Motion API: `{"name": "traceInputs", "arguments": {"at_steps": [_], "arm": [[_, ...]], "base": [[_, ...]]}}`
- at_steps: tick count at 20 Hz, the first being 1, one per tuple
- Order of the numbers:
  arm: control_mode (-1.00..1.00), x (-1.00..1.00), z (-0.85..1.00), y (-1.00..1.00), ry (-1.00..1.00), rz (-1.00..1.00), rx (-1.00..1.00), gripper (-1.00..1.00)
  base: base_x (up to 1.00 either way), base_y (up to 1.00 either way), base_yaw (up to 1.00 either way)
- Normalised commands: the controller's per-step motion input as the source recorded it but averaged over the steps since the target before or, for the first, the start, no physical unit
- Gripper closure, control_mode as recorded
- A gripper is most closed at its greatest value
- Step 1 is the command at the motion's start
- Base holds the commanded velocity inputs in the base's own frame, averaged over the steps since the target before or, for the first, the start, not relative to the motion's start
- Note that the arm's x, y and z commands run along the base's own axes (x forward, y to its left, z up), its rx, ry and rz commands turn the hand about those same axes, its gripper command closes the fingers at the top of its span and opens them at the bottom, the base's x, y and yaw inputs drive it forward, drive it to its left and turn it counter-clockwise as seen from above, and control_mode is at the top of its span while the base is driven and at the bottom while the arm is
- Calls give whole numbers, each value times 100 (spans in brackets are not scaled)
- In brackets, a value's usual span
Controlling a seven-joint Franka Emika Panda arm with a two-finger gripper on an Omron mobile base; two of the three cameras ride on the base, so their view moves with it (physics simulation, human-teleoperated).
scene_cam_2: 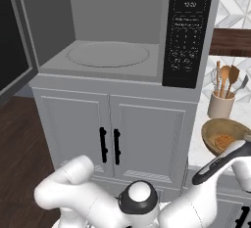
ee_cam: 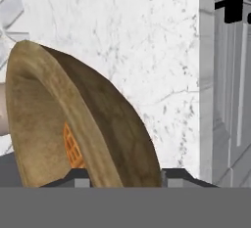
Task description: Open the microwave, place the bowl with waffle inside the microwave, then close the microwave door and turn it on.
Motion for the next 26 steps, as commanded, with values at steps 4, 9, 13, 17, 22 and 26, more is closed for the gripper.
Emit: {"name": "traceInputs", "arguments": {"at_steps": [4,9,13,17,22,26], "arm": [[-100,-100,55,-4,-18,0,0,100],[-100,-100,49,0,-12,1,-4,100],[-100,-100,27,0,-2,6,-10,100],[-100,-100,19,13,-6,4,-8,100],[-100,-100,46,67,-18,4,-1,100],[-100,-82,62,99,-15,9,0,100]], "base": [[0,0,0],[0,0,0],[0,0,0],[0,0,0],[0,0,0],[0,0,0]]}}
